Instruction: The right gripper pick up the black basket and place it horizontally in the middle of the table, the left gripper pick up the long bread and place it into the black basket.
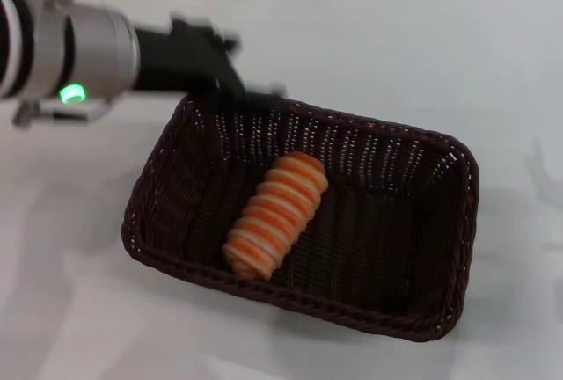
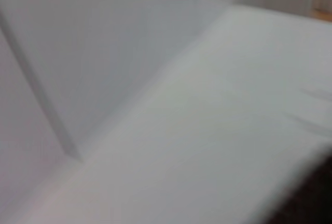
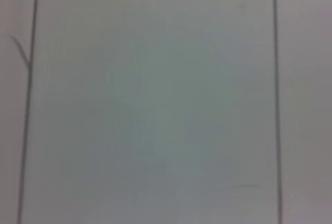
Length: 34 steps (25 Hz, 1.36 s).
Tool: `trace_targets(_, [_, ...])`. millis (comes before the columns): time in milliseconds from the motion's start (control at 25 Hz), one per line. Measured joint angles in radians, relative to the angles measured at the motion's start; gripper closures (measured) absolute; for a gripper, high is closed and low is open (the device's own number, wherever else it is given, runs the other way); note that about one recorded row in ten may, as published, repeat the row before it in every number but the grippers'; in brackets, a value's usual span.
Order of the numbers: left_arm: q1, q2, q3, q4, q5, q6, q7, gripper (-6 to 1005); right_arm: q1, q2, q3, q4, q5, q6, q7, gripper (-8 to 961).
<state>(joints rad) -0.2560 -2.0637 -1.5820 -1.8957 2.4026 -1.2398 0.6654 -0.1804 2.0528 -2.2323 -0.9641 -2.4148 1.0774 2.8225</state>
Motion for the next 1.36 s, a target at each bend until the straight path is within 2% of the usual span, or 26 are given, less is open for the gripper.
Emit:
trace_targets(80, [0.050, -0.001, 0.019, -0.008, 0.039, 0.167, 0.050, 151, -0.018, 0.000, 0.008, -0.007, 0.000, 0.012, 0.000, 133])
trace_targets(120, [0.111, -0.002, 0.071, 0.015, 0.079, 0.418, 0.111, 151, -0.037, 0.004, 0.019, -0.003, 0.003, 0.050, 0.000, 133])
trace_targets(160, [0.111, -0.002, 0.071, 0.015, 0.079, 0.418, 0.111, 151, -0.037, 0.004, 0.019, -0.003, 0.003, 0.050, 0.000, 133])
trace_targets(240, [0.165, -0.002, 0.133, 0.076, 0.103, 0.707, 0.158, 152, -0.054, 0.013, 0.031, 0.009, 0.005, 0.092, 0.000, 133])
trace_targets(280, [0.184, -0.003, 0.160, 0.125, 0.105, 0.870, 0.169, 152, -0.062, 0.017, 0.040, 0.016, 0.006, 0.115, 0.000, 133])
trace_targets(320, [0.205, -0.005, 0.205, 0.253, 0.104, 1.193, 0.156, 152, -0.078, 0.021, 0.052, 0.028, 0.026, 0.153, 0.005, 133])
trace_targets(360, [0.205, -0.005, 0.205, 0.253, 0.104, 1.193, 0.156, 153, -0.078, 0.021, 0.052, 0.028, 0.026, 0.153, 0.005, 133])
trace_targets(400, [0.200, -0.005, 0.221, 0.329, 0.101, 1.339, 0.132, 153, -0.084, 0.022, 0.054, 0.034, 0.053, 0.172, 0.009, 133])
trace_targets(440, [0.180, -0.006, 0.238, 0.465, 0.100, 1.540, 0.083, 153, -0.088, 0.022, 0.054, 0.041, 0.082, 0.191, 0.012, 133])
trace_targets(480, [0.162, -0.006, 0.245, 0.556, 0.099, 1.683, 0.042, 154, -0.089, 0.023, 0.052, 0.054, 0.126, 0.217, 0.019, 133])
trace_targets(520, [0.086, -0.007, 0.227, 0.814, 0.100, 1.979, -0.098, 154, -0.087, 0.024, 0.048, 0.090, 0.199, 0.272, 0.042, 133])
trace_targets(560, [0.086, -0.007, 0.227, 0.814, 0.100, 1.979, -0.098, 154, -0.087, 0.024, 0.048, 0.090, 0.199, 0.272, 0.042, 133])
trace_targets(600, [0.038, -0.005, 0.195, 0.951, 0.098, 2.143, -0.211, 154, -0.084, 0.024, 0.047, 0.117, 0.233, 0.302, 0.066, 133])
trace_targets(680, [-0.031, -0.003, 0.119, 1.157, 0.097, 2.324, -0.397, 155, -0.078, 0.024, 0.047, 0.162, 0.301, 0.353, 0.111, 133])
trace_targets(720, [-0.096, 0.001, 0.029, 1.355, 0.100, 2.433, -0.591, 155, -0.073, 0.024, 0.048, 0.189, 0.360, 0.378, 0.130, 133])
trace_targets(760, [-0.096, 0.001, 0.029, 1.355, 0.100, 2.433, -0.591, 155, -0.073, 0.024, 0.048, 0.189, 0.360, 0.378, 0.130, 133])
trace_targets(840, [-0.137, 0.004, -0.036, 1.497, 0.104, 2.458, -0.717, 156, -0.069, 0.024, 0.051, 0.204, 0.391, 0.386, 0.131, 133])
trace_targets(920, [-0.145, 0.003, -0.080, 1.603, 0.105, 2.437, -0.778, 154, -0.067, 0.024, 0.051, 0.215, 0.396, 0.387, 0.131, 133])
trace_targets(1120, [-0.098, 0.000, -0.074, 1.593, 0.121, 2.408, -0.763, 151, -0.044, 0.028, 0.035, 0.247, 0.396, 0.398, 0.132, 133])
trace_targets(1360, [-0.099, -0.001, -0.073, 1.632, 0.155, 2.379, -0.754, 151, -0.016, 0.030, 0.023, 0.276, 0.397, 0.407, 0.132, 133])
